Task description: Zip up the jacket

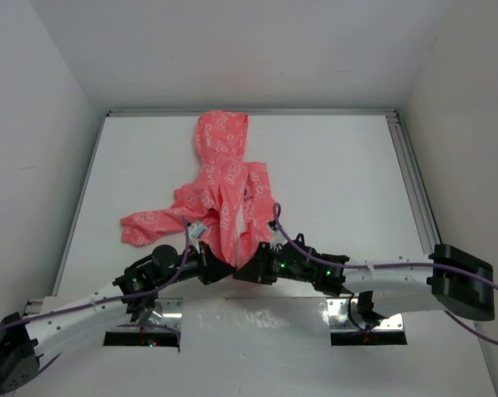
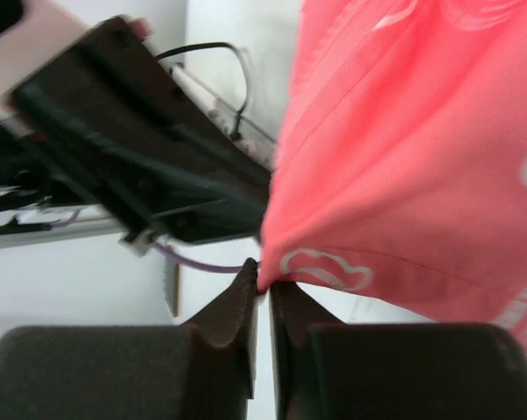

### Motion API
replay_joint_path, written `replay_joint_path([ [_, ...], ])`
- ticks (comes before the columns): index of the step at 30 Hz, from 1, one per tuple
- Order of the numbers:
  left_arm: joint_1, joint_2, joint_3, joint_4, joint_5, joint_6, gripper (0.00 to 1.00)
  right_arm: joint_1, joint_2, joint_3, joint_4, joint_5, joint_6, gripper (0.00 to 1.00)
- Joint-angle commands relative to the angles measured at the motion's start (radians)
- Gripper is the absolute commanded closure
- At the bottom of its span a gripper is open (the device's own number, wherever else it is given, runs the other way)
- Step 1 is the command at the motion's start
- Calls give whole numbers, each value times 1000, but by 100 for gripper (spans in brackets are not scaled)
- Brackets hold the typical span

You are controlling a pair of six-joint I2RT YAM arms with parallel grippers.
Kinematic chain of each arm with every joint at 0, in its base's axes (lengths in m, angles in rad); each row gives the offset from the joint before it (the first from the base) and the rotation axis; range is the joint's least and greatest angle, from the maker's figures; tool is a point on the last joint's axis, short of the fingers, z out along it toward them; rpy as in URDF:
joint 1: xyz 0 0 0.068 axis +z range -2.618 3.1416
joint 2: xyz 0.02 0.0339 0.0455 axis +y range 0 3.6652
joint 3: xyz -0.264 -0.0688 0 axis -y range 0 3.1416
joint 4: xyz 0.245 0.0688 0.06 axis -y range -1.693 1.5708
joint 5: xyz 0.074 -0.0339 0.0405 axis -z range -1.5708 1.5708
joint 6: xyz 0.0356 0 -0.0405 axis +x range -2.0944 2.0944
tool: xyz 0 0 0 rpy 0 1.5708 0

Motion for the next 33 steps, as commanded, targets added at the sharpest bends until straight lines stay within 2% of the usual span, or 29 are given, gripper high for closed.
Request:
replay_joint_path([
  [1,-5,17,-47,-45,-1,24,100,-1,-45,28,100,-23,14,86],
  [2,-7,17,-46,-45,9,24,100,-3,-42,26,98,-18,14,78],
  [3,-7,16,-43,-48,14,22,100,-3,-42,26,98,-14,14,76],
  [7,-7,-23,-50,-50,20,4,100,-1,-22,29,100,-12,19,77],
  [10,-7,-21,-44,-54,28,6,100,-1,-18,38,71,-5,13,85],
  [11,-7,-23,-44,-51,29,2,100,-1,-15,42,66,-6,7,80],
  [14,-7,-23,-44,-50,29,2,100,5,-24,45,13,27,-22,74],
  [16,-7,-20,-39,-50,32,2,100,23,-53,55,-80,58,-64,79],
  [20,-7,-11,-44,-28,34,-4,100,60,-81,55,-152,129,-98,98],
  [21,-7,3,-38,-28,35,-2,100,68,-73,58,-161,138,-105,98],
  [23,-7,12,-39,-16,37,-2,100,85,-62,65,-173,158,-113,93],
  [24,-7,14,-38,-14,34,-4,100,94,-62,63,-179,167,-116,88],
  [25,-7,16,-35,-17,31,-5,100,97,-61,63,-184,173,-116,76],
  [28,-7,14,-24,-20,35,-7,100,111,-58,51,-185,192,-111,65],
  [33,-7,17,-26,-7,42,-13,100,113,-41,23,-164,224,-90,65],
])
